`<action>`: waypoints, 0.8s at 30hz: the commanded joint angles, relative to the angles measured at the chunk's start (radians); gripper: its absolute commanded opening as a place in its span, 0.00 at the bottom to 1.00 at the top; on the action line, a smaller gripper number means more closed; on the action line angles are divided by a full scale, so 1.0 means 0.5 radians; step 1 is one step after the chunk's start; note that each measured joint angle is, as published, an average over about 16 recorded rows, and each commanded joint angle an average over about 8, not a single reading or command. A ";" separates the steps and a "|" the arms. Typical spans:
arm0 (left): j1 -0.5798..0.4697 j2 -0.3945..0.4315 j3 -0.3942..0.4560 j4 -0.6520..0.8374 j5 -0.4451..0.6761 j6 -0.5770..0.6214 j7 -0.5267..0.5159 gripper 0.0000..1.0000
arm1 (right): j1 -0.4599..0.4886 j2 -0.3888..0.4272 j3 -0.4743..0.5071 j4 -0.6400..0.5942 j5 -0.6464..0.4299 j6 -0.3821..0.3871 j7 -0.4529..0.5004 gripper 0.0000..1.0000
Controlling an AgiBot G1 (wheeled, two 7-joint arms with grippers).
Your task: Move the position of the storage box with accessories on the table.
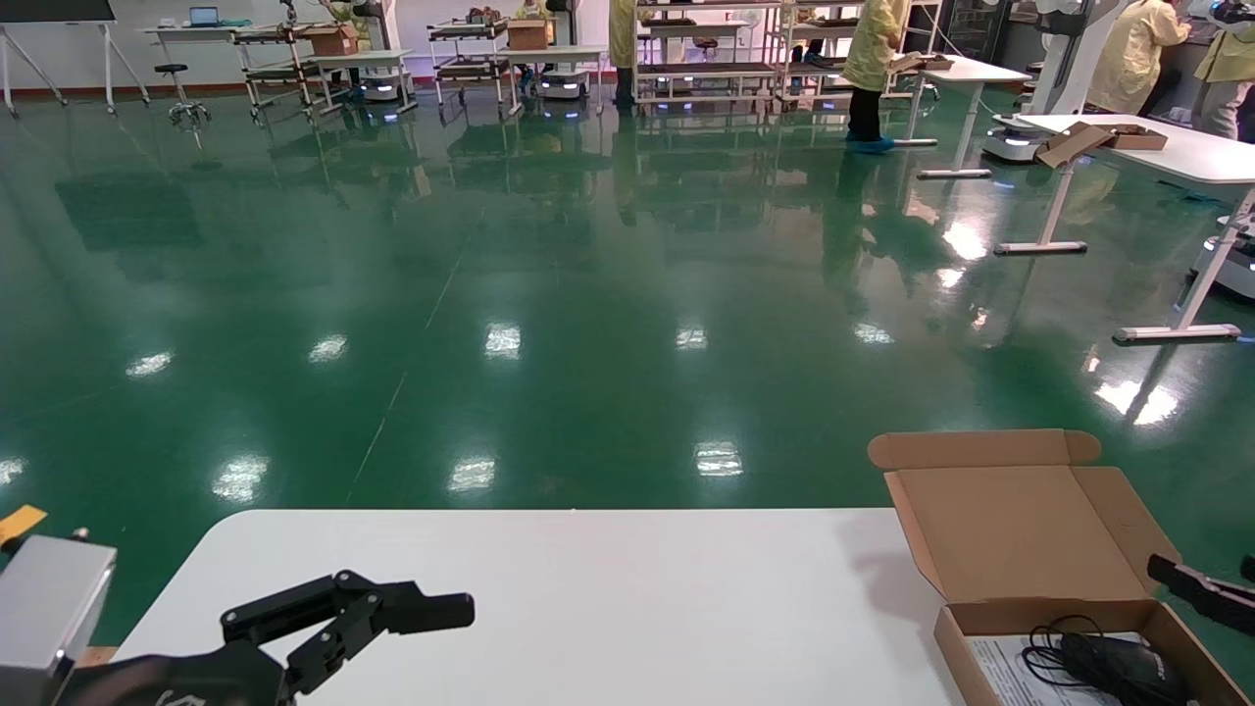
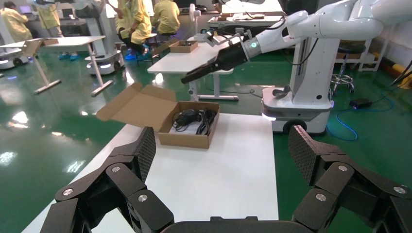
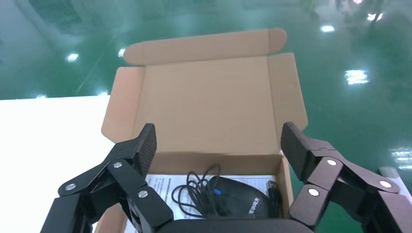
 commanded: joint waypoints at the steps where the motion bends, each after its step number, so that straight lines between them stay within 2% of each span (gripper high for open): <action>1: 0.000 0.000 0.000 0.000 0.000 0.000 0.000 1.00 | -0.009 0.006 0.018 0.033 0.026 -0.003 0.017 1.00; 15: 0.000 0.000 0.000 0.000 0.000 0.000 0.000 1.00 | -0.005 0.002 0.003 0.013 0.005 -0.006 0.000 1.00; 24: 0.000 0.000 0.000 0.000 0.000 0.000 0.000 1.00 | -0.034 -0.001 0.029 0.212 0.048 -0.133 0.001 1.00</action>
